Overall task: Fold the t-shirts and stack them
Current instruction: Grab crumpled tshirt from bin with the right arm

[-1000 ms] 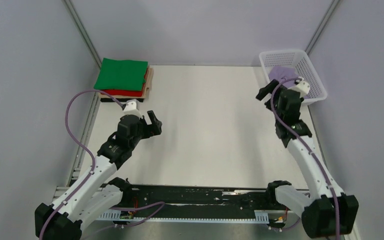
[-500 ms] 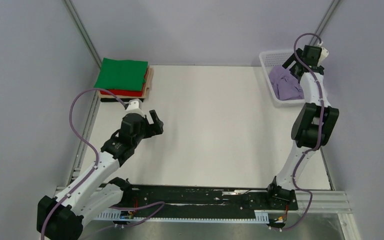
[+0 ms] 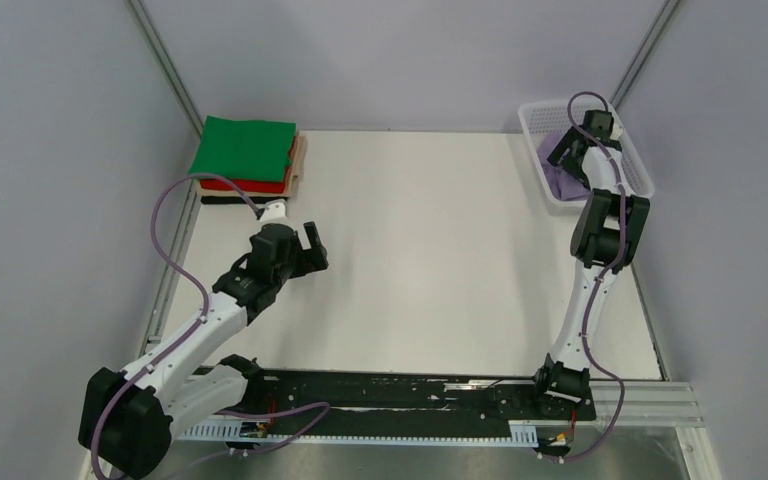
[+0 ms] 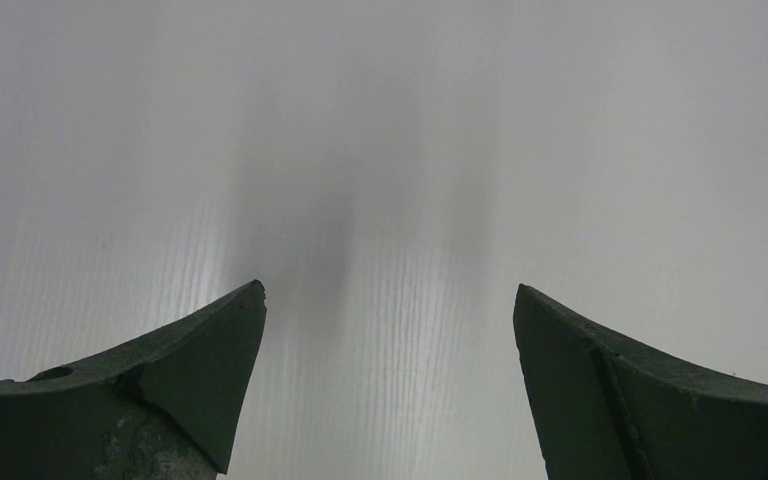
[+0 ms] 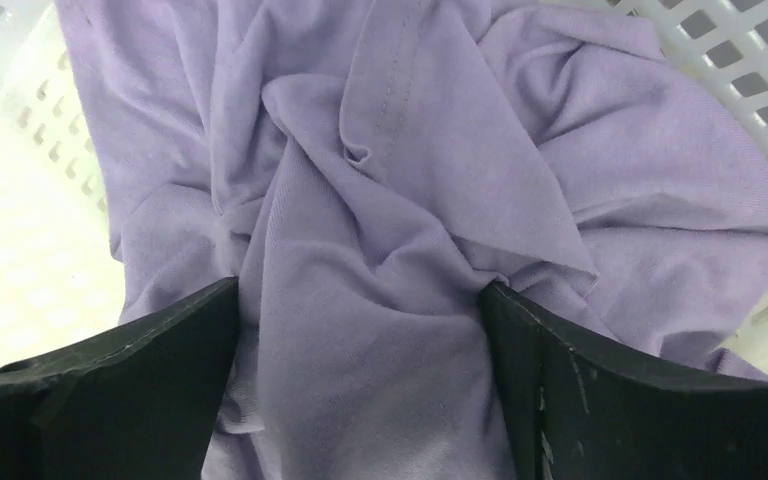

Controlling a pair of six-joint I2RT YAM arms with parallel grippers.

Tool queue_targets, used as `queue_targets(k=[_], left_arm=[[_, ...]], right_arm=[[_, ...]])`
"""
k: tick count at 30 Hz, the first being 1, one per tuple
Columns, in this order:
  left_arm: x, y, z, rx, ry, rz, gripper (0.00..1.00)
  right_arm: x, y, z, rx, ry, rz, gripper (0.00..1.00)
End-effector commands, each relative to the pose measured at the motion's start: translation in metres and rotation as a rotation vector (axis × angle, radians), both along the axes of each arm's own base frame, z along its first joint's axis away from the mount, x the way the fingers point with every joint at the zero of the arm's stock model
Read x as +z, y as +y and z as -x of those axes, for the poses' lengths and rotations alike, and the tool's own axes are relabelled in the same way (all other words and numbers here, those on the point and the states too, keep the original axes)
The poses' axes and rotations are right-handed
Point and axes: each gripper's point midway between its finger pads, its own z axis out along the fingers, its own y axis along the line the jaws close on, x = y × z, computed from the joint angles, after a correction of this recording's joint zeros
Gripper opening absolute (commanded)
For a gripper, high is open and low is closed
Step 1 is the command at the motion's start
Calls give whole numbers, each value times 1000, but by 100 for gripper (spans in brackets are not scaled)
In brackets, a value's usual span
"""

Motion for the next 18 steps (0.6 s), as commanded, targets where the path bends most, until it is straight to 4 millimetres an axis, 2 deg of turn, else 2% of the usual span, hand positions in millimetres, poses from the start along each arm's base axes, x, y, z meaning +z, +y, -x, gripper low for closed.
queue_targets(k=[1, 3, 4, 6, 7, 9, 10, 14, 18], left_arm=[[20, -1, -12, 31, -65, 24, 100], [20, 0, -12, 35, -65, 24, 100], [21, 0, -11, 36, -66, 26, 100], [22, 0, -10, 38, -67, 30, 100], [22, 0, -10, 37, -66, 36, 100], [22, 0, -8, 36, -67, 41, 100], [21, 0, -7, 35, -66, 43, 100], [24, 0, -4, 36, -74, 58, 100], [29, 1, 0, 36, -92, 77, 100]], right_arm=[[-33, 4, 4, 36, 65, -30, 89], [-37, 6, 5, 50, 74, -36, 79], [-35, 7, 4, 56, 72, -37, 71], [-27, 8, 1, 77, 54, -38, 37], [-16, 9, -2, 84, 33, -35, 22], [3, 10, -7, 96, -5, -34, 7], [20, 11, -11, 103, -41, -30, 1], [84, 15, -21, 135, -178, -13, 0], [165, 24, -24, 186, -354, 18, 0]])
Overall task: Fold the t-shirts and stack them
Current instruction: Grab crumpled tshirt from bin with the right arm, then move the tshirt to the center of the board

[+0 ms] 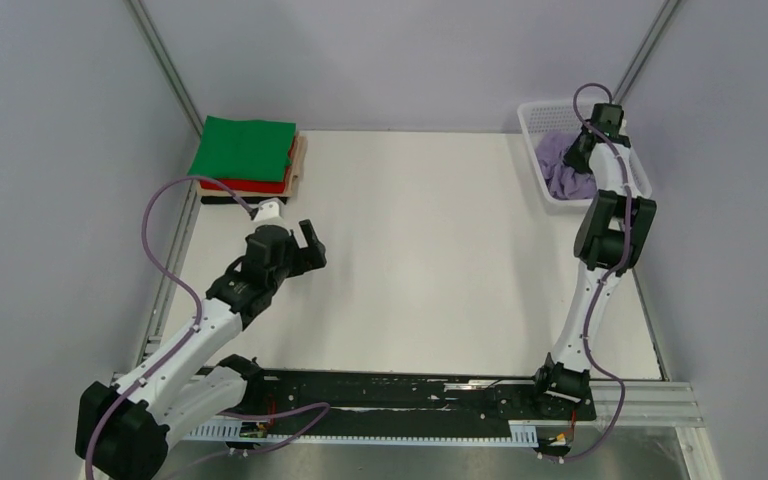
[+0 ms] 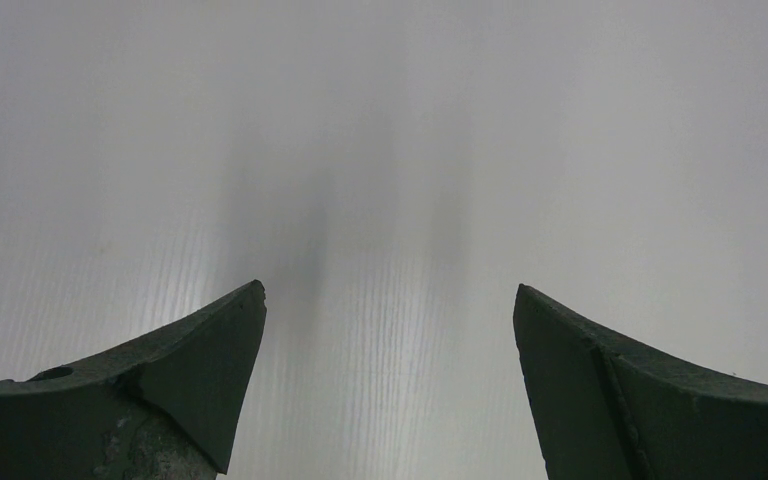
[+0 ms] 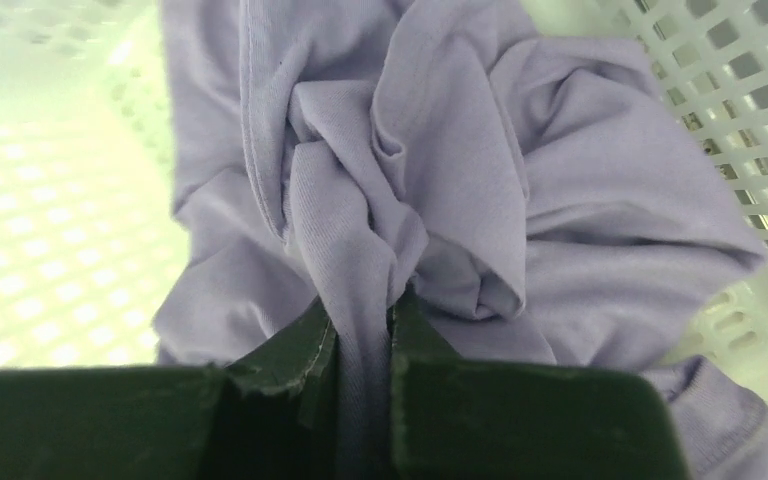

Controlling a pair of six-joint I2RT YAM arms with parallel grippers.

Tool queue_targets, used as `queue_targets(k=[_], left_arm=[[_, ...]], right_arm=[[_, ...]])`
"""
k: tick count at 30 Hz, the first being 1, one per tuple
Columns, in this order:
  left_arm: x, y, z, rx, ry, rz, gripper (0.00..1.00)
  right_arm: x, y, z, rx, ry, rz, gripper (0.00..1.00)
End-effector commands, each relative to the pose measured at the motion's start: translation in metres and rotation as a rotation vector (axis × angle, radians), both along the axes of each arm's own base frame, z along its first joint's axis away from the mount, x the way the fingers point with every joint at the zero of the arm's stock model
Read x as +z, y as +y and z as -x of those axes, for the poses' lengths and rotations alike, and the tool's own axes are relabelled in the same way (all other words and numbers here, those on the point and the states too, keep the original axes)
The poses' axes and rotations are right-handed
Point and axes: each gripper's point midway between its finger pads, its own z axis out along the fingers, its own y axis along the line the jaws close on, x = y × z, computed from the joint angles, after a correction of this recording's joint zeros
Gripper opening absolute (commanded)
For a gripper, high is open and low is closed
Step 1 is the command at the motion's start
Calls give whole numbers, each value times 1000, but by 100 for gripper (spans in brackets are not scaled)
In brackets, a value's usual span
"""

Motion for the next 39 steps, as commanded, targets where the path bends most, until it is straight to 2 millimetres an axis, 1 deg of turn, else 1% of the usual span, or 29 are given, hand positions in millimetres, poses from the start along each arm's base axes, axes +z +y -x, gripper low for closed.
queue_targets(k=[1, 4, 6, 9, 12, 14, 16, 19, 21, 22, 24, 27, 29, 30, 31, 32, 33, 34, 35, 36, 37, 38, 39], left_arm=[[18, 0, 0, 21, -58, 48, 100], [21, 1, 3, 23, -72, 62, 100], [24, 0, 4, 19, -80, 75, 100], [27, -1, 6, 11, -83, 87, 100], [30, -3, 8, 3, -90, 106, 100], [34, -4, 10, -1, -97, 119, 100], [37, -4, 12, -2, -105, 131, 100], [42, 3, 16, 32, -119, 140, 100], [45, 9, 19, 60, -128, 143, 100], [46, 10, 20, 67, -129, 143, 100], [49, 15, 25, 85, -133, 147, 100], [53, 23, 31, 120, -144, 160, 100], [52, 28, 35, 143, -146, 162, 100], [53, 30, 37, 149, -146, 163, 100], [52, 31, 38, 159, -147, 164, 100], [52, 33, 39, 164, -145, 163, 100], [51, 35, 39, 175, -142, 162, 100], [49, 36, 40, 181, -134, 157, 100], [49, 37, 39, 189, -132, 156, 100], [47, 37, 39, 191, -125, 152, 100], [47, 36, 38, 190, -121, 148, 100], [45, 35, 37, 189, -113, 144, 100], [43, 34, 36, 184, -105, 143, 100]], right_arm=[[164, 20, -16, 104, -362, 44, 0], [228, 33, -5, 156, -502, 63, 0], [266, 48, 7, 213, -590, 58, 0], [316, 80, 32, 317, -704, 27, 0], [362, 123, 64, 461, -813, -12, 0], [384, 159, 86, 574, -864, -57, 0], [402, 196, 109, 689, -904, -98, 0], [427, 248, 141, 817, -966, -106, 0], [435, 285, 159, 877, -1004, -124, 0], [437, 306, 170, 916, -1014, -152, 0], [436, 339, 187, 981, -1019, -214, 0], [422, 377, 203, 1019, -992, -310, 0], [400, 389, 203, 982, -946, -352, 2], [385, 390, 201, 949, -911, -369, 3], [367, 389, 199, 918, -869, -381, 4], [338, 386, 196, 878, -807, -391, 4], [315, 378, 197, 829, -758, -382, 6], [284, 368, 196, 766, -694, -357, 10], [257, 354, 199, 698, -638, -322, 15], [224, 338, 204, 632, -574, -272, 30], [196, 321, 211, 568, -520, -229, 52], [168, 299, 218, 469, -467, -176, 68], [143, 280, 228, 391, -421, -138, 80]])
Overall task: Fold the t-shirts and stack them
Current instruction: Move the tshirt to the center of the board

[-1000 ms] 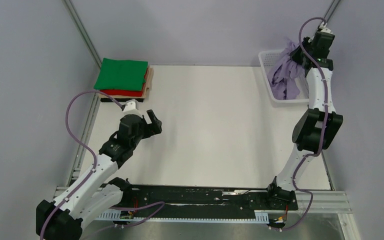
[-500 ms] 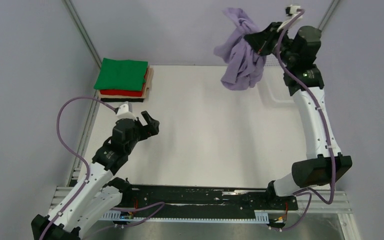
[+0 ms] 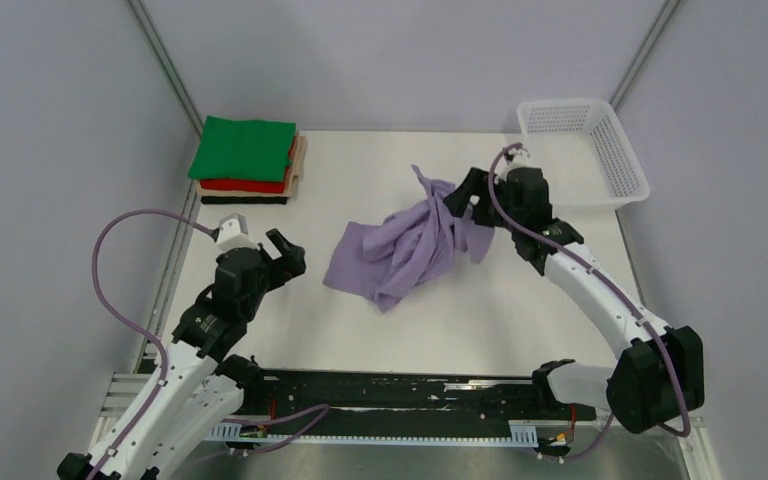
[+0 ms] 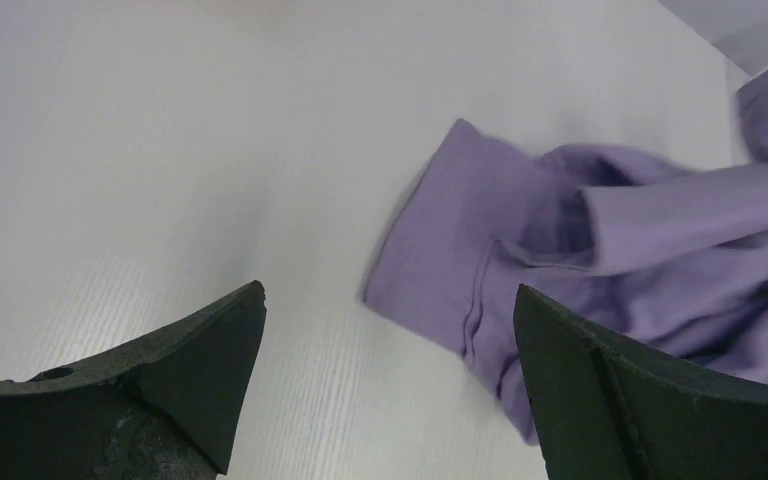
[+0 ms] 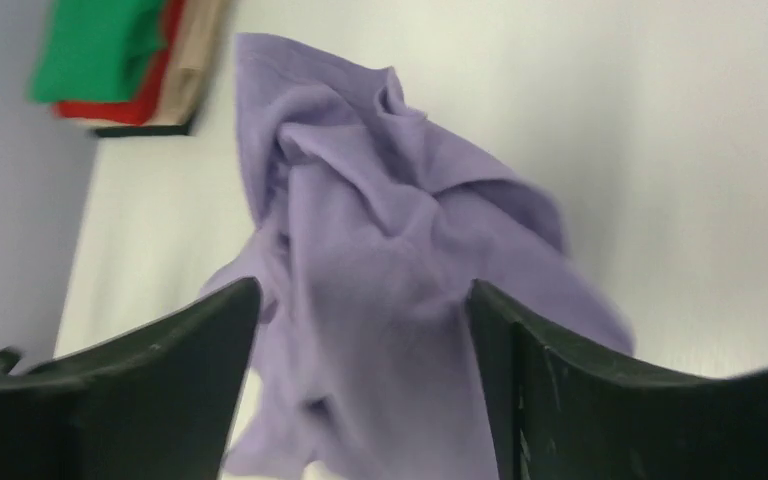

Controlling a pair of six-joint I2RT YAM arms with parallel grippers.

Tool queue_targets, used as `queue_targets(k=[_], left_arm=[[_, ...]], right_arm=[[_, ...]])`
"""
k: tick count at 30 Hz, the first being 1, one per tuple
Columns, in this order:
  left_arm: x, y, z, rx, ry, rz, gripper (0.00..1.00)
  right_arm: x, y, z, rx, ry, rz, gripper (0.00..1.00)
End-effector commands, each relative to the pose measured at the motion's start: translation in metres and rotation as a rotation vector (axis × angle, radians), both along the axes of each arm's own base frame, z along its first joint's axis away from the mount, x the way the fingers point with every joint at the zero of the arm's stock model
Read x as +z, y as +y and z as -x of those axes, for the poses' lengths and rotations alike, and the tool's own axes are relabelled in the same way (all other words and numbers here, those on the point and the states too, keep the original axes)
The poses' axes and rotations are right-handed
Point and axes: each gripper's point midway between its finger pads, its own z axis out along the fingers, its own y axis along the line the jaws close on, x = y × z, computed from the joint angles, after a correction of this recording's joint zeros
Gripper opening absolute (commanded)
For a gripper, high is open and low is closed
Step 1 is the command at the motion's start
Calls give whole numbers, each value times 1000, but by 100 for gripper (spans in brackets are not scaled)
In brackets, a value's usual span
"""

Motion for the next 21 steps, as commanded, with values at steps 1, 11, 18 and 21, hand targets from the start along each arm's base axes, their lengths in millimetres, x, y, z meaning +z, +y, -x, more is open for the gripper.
queue_targets(k=[1, 11, 18, 21], left_arm=[[-7, -1, -5, 25, 35, -1, 100], [-42, -69, -27, -265, 192, 41, 100], [-65, -93, -58, -325, 284, 2, 100], [-66, -117, -66, -416, 293, 49, 100]], right_arm=[[-68, -95, 23, -449, 96, 144, 91], [-81, -111, 68, -420, 77, 166, 100], [-95, -97, 69, -310, 102, 204, 100], [-102, -106, 62, -364, 120, 241, 100]])
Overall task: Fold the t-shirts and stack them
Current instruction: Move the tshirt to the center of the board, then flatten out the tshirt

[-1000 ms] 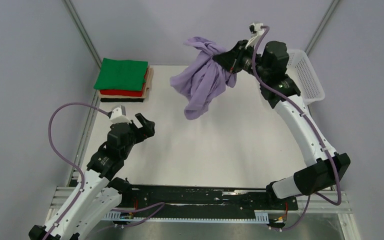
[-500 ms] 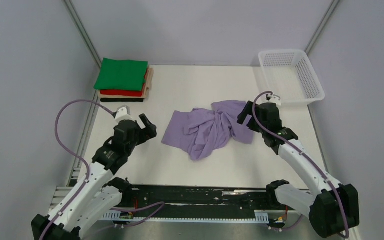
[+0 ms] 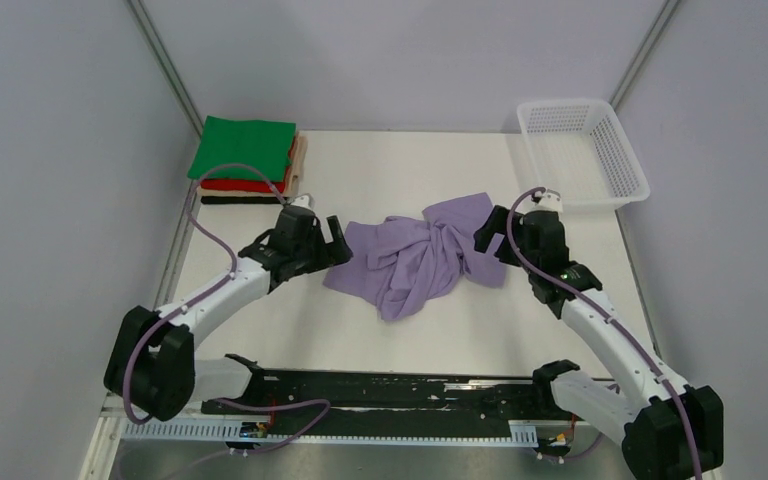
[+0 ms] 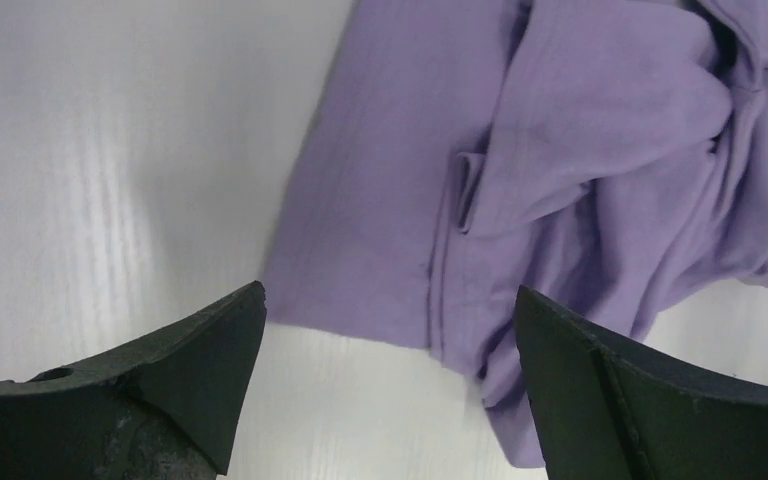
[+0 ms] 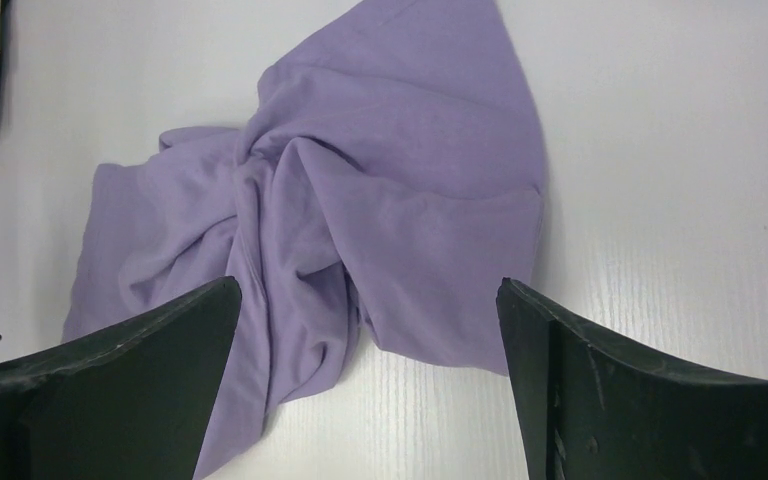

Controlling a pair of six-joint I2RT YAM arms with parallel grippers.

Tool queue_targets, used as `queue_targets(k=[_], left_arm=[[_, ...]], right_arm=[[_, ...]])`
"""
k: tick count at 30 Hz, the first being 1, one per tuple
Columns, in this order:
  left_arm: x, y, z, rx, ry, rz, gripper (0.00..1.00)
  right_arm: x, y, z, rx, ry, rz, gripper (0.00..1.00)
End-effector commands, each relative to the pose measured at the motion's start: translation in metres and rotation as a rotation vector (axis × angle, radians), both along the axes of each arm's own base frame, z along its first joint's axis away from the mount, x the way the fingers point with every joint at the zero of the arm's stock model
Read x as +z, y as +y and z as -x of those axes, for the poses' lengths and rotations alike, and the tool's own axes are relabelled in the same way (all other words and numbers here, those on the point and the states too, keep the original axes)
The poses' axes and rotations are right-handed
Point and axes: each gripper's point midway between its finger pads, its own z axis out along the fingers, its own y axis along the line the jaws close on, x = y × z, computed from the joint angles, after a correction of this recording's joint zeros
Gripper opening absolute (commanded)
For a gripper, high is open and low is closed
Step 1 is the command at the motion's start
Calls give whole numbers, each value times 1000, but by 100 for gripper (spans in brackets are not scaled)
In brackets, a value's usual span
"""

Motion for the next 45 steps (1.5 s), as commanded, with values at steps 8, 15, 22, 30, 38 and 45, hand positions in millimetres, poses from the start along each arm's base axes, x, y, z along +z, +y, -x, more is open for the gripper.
queue_targets(k=[8, 15, 22, 30, 38, 45], left_arm=[[11, -91, -61, -264, -34, 215, 100], [-13, -125, -71, -368, 57, 252, 90], [-36, -131, -43, -435, 135, 214, 85], [-40, -138, -30, -472, 135, 201, 71], [-35, -131, -29, -444, 122, 144, 43], [-19, -132, -26, -461, 78, 109, 38]], right_arm=[[-18, -20, -43, -154, 71, 63, 100], [-37, -26, -67, -171, 146, 64, 100], [-50, -34, -73, -188, 191, 43, 100], [-58, -34, -73, -179, 219, 25, 100], [-59, -36, -71, -181, 219, 22, 100], [-60, -34, -70, -172, 225, 18, 100]])
